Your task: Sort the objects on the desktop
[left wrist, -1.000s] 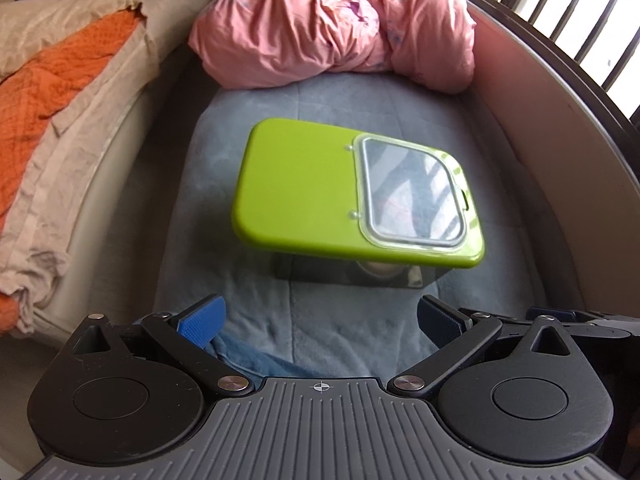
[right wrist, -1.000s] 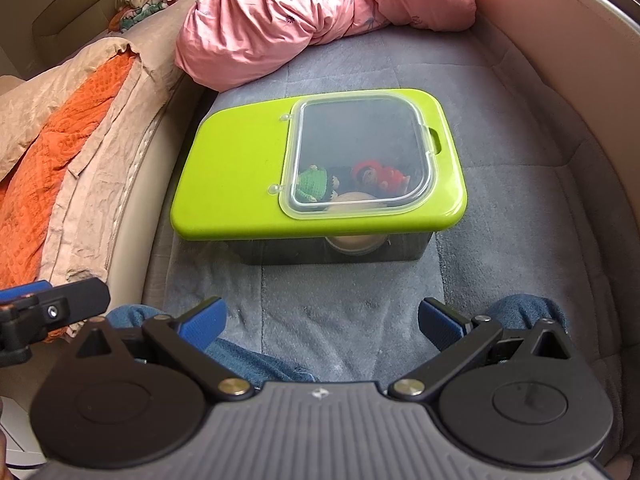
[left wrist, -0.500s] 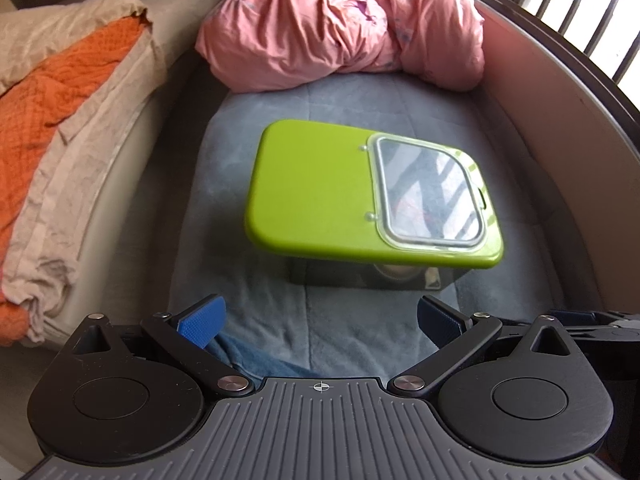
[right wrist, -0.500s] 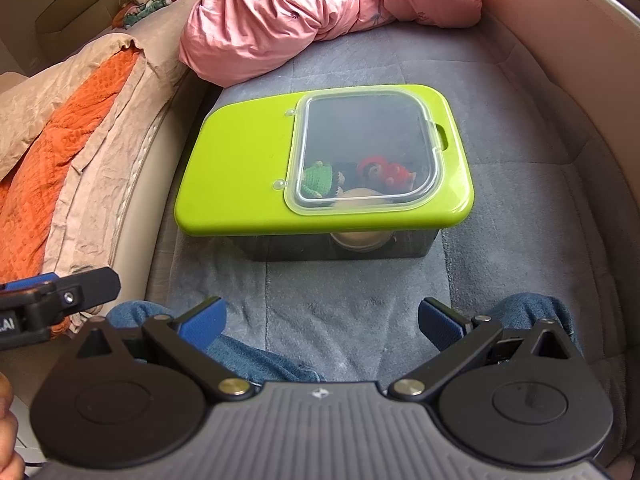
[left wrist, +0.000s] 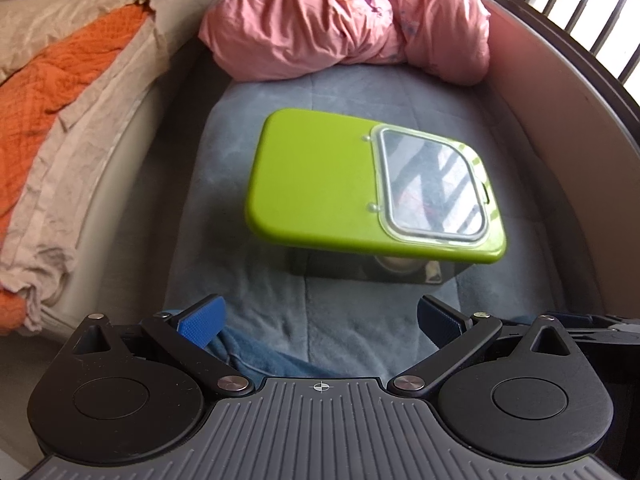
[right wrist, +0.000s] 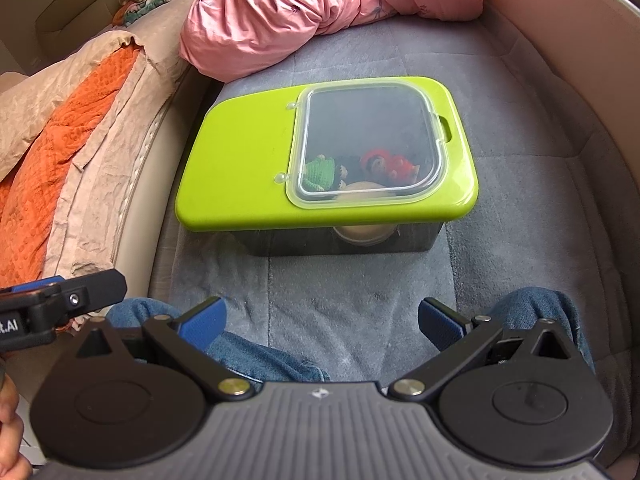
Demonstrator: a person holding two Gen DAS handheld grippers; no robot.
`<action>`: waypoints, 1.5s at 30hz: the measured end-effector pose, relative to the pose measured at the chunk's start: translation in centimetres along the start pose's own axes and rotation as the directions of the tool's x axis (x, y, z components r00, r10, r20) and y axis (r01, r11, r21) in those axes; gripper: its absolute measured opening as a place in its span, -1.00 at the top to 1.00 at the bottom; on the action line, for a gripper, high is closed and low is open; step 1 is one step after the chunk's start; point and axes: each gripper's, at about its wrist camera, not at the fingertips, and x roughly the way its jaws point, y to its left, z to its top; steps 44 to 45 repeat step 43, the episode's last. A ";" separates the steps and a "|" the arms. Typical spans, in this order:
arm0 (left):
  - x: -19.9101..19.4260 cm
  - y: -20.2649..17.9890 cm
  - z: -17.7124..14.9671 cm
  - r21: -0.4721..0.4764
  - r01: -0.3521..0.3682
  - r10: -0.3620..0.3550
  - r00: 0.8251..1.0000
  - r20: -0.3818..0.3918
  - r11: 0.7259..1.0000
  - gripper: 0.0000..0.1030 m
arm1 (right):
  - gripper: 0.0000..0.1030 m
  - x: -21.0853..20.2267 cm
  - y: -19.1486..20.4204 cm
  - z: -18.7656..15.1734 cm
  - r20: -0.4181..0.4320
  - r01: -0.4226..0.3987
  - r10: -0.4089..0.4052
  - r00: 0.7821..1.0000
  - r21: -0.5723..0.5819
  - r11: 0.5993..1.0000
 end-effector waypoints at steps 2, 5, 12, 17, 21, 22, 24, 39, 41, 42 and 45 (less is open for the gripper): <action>0.0 -0.2 0.0 0.013 -0.009 0.009 1.000 0.000 1.000 -1.00 | -1.00 0.1 0.0 -0.1 -0.003 -0.001 0.001 1.000 0.001 1.000; 0.0 -0.3 0.0 0.020 -0.002 0.003 1.000 -0.003 1.000 -1.00 | -1.00 0.1 0.2 -0.2 -0.005 -0.003 0.003 1.000 0.000 1.000; -0.2 -0.3 0.0 0.022 0.002 -0.002 1.000 0.008 1.000 -1.00 | -1.00 0.2 0.3 -0.2 -0.008 -0.003 0.003 1.000 0.003 1.000; -0.1 -0.3 -0.1 0.017 0.001 -0.001 1.000 0.006 1.000 -1.00 | -1.00 0.4 0.3 -0.3 -0.013 -0.006 0.006 1.000 0.004 1.000; -0.2 -0.3 -0.1 0.019 0.005 -0.006 1.000 0.011 1.000 -1.00 | -1.00 0.5 0.4 -0.3 -0.016 -0.007 0.007 1.000 0.004 1.000; -0.2 -0.3 -0.1 0.020 0.006 -0.006 1.000 0.013 1.000 -1.00 | -1.00 0.5 0.4 -0.3 -0.016 -0.007 0.007 1.000 0.003 1.000; -0.3 -0.3 -0.1 0.023 0.003 -0.004 1.000 0.018 1.000 -1.00 | -1.00 0.5 0.3 -0.3 -0.016 -0.007 0.007 1.000 0.002 1.000; -0.3 -0.3 -0.1 0.024 -0.022 0.021 0.999 0.046 0.999 -1.00 | -1.00 0.7 0.4 -0.3 -0.023 -0.009 0.009 1.000 -0.001 1.000; -0.4 -0.2 -0.1 0.019 -0.022 0.021 0.998 0.057 1.000 -1.00 | -1.00 0.7 0.4 -0.3 -0.021 -0.008 0.008 1.000 -0.002 1.000; -0.3 -0.1 -0.1 0.015 -0.019 0.018 0.998 0.054 1.000 -1.00 | -1.00 0.7 0.4 -0.3 -0.020 -0.007 0.007 1.000 -0.004 1.000; -0.2 -0.1 -0.1 0.011 -0.016 0.016 0.999 0.047 1.000 -1.00 | -1.00 0.7 0.4 -0.3 -0.020 -0.007 0.007 1.000 -0.004 1.000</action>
